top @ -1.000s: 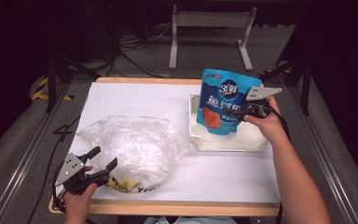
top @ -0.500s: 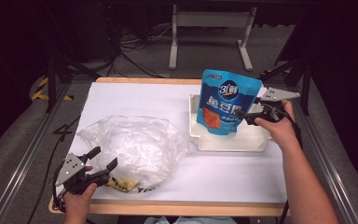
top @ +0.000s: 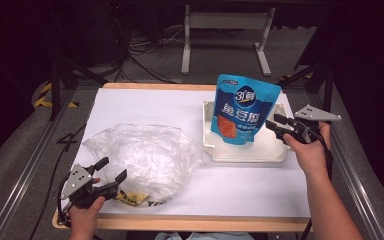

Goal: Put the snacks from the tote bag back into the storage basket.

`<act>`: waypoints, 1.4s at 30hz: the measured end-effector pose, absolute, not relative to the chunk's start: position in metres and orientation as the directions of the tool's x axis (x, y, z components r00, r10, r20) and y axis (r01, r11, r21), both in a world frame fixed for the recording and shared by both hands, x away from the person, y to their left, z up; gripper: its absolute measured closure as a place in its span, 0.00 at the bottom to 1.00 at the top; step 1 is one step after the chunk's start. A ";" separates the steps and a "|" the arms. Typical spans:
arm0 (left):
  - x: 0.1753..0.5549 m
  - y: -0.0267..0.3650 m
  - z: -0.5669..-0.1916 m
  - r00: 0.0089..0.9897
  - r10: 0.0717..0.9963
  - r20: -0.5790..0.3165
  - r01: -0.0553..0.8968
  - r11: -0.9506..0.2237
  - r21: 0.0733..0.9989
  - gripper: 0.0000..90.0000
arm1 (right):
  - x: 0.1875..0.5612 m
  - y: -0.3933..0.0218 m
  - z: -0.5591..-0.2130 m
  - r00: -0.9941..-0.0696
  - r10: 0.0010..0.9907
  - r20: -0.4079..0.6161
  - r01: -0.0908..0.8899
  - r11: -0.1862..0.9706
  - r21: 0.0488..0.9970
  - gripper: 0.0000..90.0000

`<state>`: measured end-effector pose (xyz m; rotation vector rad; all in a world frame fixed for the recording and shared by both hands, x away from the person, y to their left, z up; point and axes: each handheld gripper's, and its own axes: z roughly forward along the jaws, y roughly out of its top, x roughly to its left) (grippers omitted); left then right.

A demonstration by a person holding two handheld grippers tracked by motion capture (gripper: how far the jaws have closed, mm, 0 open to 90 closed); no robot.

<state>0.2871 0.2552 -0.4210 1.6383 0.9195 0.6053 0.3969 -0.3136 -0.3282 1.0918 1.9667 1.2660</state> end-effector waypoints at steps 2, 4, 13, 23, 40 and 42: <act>0.287 0.254 -0.421 0.569 0.819 -0.073 0.246 -0.086 0.965 0.27 | 0.394 -0.313 -0.331 -0.512 0.859 -0.025 0.332 0.224 0.916 0.76; 0.287 0.253 -0.421 0.571 0.818 -0.066 0.243 -0.091 0.966 0.27 | 0.393 -0.311 -0.338 -0.540 0.842 -0.012 0.345 0.235 0.909 0.88; 0.284 0.253 -0.419 0.568 0.821 -0.061 0.230 -0.088 0.969 0.27 | 0.403 -0.301 -0.362 -0.564 0.826 -0.003 0.394 0.272 0.878 1.00; 0.284 0.254 -0.419 0.565 0.823 -0.058 0.226 -0.086 0.970 0.28 | 0.419 -0.297 -0.382 -0.531 0.848 -0.001 0.448 0.282 0.849 1.00; 0.281 0.255 -0.419 0.558 0.828 -0.051 0.225 -0.091 0.970 0.28 | 0.437 -0.302 -0.388 -0.491 0.870 -0.049 0.448 0.300 0.842 1.00; 0.281 0.255 -0.419 0.558 0.828 -0.052 0.225 -0.091 0.970 0.27 | 0.438 -0.302 -0.388 -0.486 0.873 -0.051 0.450 0.299 0.841 1.00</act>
